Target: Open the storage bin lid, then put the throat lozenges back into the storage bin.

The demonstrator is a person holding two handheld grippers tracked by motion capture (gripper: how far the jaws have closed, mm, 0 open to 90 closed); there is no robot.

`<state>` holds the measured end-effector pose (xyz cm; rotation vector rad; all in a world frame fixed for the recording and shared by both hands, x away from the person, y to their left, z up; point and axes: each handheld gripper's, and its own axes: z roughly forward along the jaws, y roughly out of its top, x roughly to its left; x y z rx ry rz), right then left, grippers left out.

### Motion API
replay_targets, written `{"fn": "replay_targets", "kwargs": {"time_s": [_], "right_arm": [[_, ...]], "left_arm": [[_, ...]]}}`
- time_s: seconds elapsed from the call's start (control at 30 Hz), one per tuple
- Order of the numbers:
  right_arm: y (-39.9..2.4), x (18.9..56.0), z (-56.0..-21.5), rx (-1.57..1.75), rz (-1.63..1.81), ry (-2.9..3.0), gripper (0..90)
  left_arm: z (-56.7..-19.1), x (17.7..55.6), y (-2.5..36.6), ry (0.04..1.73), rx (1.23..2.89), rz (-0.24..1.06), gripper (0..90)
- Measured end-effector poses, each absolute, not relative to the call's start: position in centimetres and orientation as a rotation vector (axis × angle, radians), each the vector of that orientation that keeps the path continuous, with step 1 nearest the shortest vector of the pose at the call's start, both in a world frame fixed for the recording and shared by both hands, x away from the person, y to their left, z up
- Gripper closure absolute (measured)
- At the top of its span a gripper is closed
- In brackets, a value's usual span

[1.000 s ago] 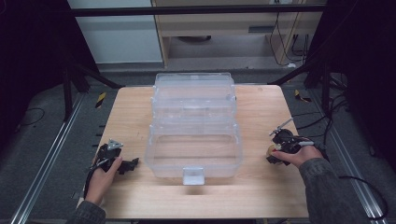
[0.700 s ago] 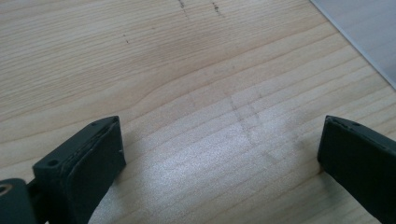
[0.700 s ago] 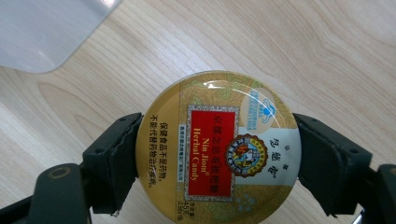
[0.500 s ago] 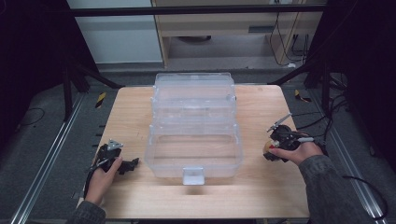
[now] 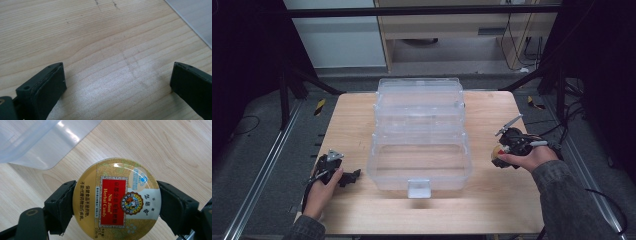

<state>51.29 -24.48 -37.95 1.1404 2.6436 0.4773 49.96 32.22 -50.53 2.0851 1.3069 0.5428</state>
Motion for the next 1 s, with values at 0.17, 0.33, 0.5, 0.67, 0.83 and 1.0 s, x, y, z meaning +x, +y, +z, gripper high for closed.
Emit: {"fn": "replay_targets", "kwargs": {"time_s": [0.17, 0.33, 0.5, 0.67, 0.83, 1.0], "right_arm": [[-24.2, 51.3, -37.0, 1.118, 0.487, 2.644, 20.9], [-23.7, 51.2, -35.9, 1.098, 0.49, 2.644, 20.9], [-23.1, 51.1, -34.7, 1.077, 0.501, 2.647, 20.9], [-22.7, 51.0, -33.9, 1.064, 0.515, 2.643, 20.9], [-22.3, 51.0, -33.1, 1.05, 0.533, 2.641, 20.9], [-21.9, 50.9, -32.5, 1.022, 0.533, 2.64, 20.9]], "left_arm": [[-50.5, 50.0, 32.2, 1.306, 2.083, 0.542, 0.0], [-50.6, 49.9, 32.2, 1.305, 2.082, 0.543, 0.0], [-50.6, 49.9, 32.2, 1.303, 2.081, 0.543, 0.0], [-50.6, 49.9, 32.2, 1.302, 2.08, 0.543, 0.0], [-50.6, 49.9, 32.2, 1.302, 2.075, 0.543, 0.0], [-50.6, 49.9, 32.2, 1.302, 2.073, 0.545, 0.0]]}}
